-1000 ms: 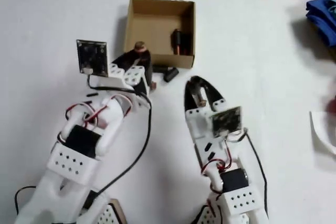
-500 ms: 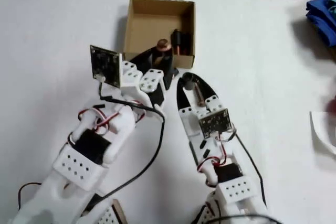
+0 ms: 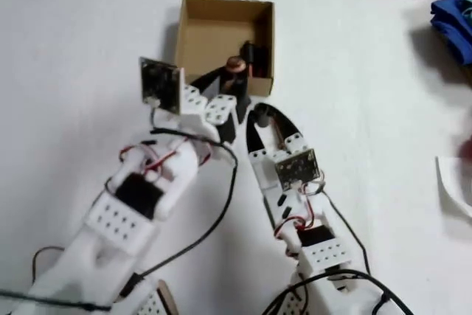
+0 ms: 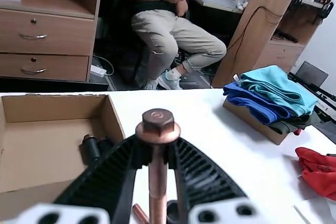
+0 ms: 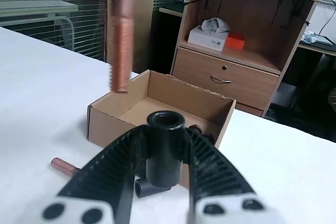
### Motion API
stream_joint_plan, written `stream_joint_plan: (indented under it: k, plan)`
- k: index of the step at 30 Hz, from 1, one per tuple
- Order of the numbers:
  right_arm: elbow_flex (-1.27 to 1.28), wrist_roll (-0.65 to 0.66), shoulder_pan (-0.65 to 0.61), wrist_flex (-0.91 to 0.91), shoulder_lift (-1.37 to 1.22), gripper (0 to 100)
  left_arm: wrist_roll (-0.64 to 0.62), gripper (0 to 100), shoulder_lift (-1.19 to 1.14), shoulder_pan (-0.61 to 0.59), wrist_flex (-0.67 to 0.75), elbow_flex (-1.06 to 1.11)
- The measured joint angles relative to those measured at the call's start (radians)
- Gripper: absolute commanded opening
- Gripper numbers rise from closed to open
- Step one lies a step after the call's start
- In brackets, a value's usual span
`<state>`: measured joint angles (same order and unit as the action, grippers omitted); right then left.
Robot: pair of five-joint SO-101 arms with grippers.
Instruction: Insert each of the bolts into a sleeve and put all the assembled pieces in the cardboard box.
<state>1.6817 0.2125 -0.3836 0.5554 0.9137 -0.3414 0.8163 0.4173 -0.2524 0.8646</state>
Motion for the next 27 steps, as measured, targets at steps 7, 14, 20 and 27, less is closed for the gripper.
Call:
stream_joint_plan:
  k: [7,14,20,27]
  plan:
    - [0.000,0.000,0.000,0.000,-0.002,1.9,0.002,2,-0.127,0.009,0.072,-0.060]
    - [0.000,0.000,-0.002,0.000,-0.002,1.9,0.002,2,-0.140,0.060,0.072,-0.080]
    - [0.000,-0.146,0.000,0.000,-0.002,1.9,0.002,2,-0.141,0.064,0.072,-0.081]
    - [0.000,-0.172,-0.002,0.000,-0.002,1.9,0.002,3,-0.141,0.064,0.072,-0.081]
